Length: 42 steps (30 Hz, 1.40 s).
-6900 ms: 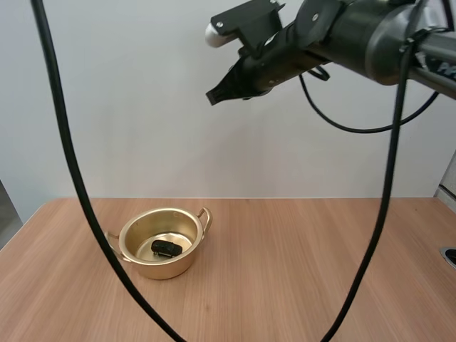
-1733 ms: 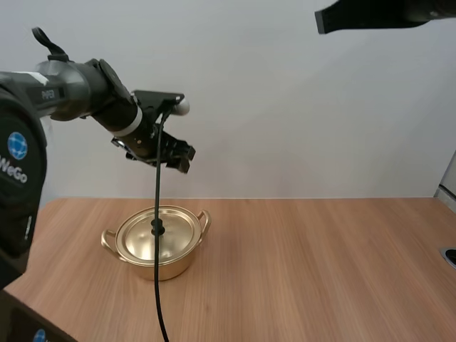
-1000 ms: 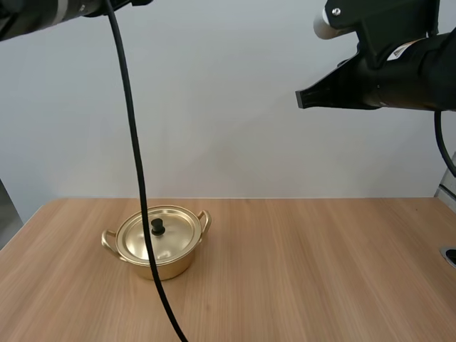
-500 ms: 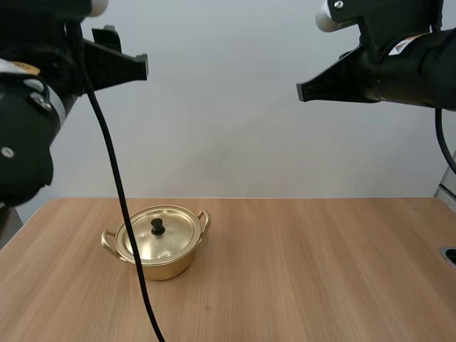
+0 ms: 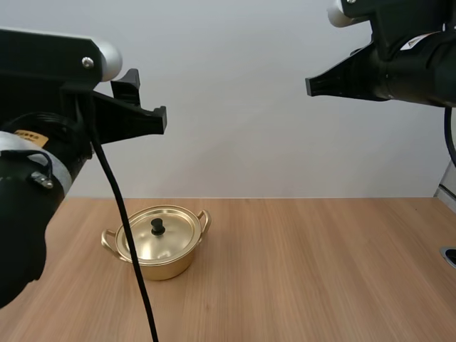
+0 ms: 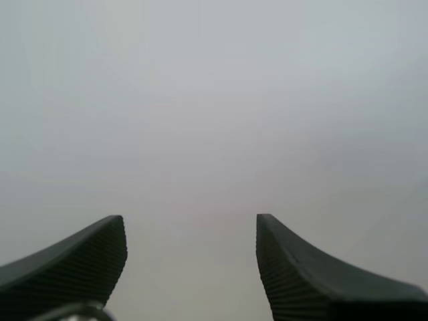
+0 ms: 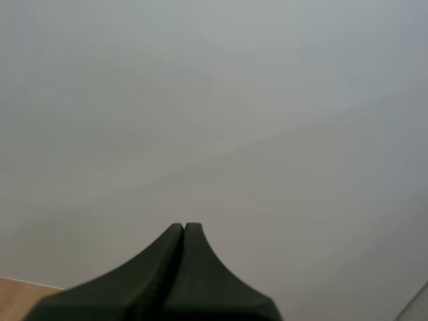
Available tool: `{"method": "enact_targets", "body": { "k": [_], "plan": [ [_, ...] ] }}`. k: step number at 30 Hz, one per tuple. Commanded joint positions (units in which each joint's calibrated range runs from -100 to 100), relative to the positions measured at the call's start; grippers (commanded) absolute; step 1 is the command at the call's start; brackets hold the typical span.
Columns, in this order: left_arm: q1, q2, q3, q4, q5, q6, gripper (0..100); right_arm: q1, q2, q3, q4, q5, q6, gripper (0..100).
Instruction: Open the pot, put the car inside, and close it
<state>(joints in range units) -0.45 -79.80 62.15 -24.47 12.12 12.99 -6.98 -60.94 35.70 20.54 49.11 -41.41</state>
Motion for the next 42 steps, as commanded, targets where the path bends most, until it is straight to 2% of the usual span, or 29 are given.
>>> {"method": "enact_targets", "body": {
  "k": [1,4,9,15,18,22,24,27,33,38,42],
  "plan": [
    [1.0,-5.3,-0.1,0.4,7.4,-0.2,90,0.0,-0.1,0.0,2.5,0.1,-2.1,0],
    [1.59,-9.6,1.1,1.2,8.4,-0.2,90,0.0,-0.1,0.0,2.8,0.3,-3.1,0],
    [1.59,-14.3,12.3,1.6,8.9,-0.7,90,0.0,-2.8,0.0,2.8,0.3,-3.4,0],
    [-0.74,-14.3,23.4,11.8,4.3,-1.6,90,0.0,-8.2,0.0,2.8,0.3,-3.5,0],
    [-1.08,-14.3,25.8,11.8,-3.5,-3.6,90,0.0,-8.9,0.0,2.7,2.0,-3.5,0],
    [-1.09,-14.3,27.8,11.8,-3.7,-4.4,90,0.0,-8.9,0.0,2.0,7.2,-3.5,0],
    [-1.09,-14.3,30.9,11.8,-3.2,-4.4,90,0.0,-8.9,0.0,2.8,17.2,-3.4,0],
    [-1.09,-14.5,33.9,11.8,-3.2,-5.7,90,0.0,-8.9,0.0,5.7,24.2,-3.4,0],
    [-1.09,-16.7,37.9,11.8,-4.1,-6.3,90,-0.7,-8.9,0.0,10.3,24.3,-3.4,0],
    [-1.09,-17.1,37.9,11.8,-1.8,-9.9,90,-1.3,-8.9,0.0,10.5,24.3,-3.4,0],
    [-1.09,-18.3,37.9,11.8,4.7,-12.6,90,-1.3,-8.9,0.0,10.5,24.3,-3.6,0]
  ]
}}
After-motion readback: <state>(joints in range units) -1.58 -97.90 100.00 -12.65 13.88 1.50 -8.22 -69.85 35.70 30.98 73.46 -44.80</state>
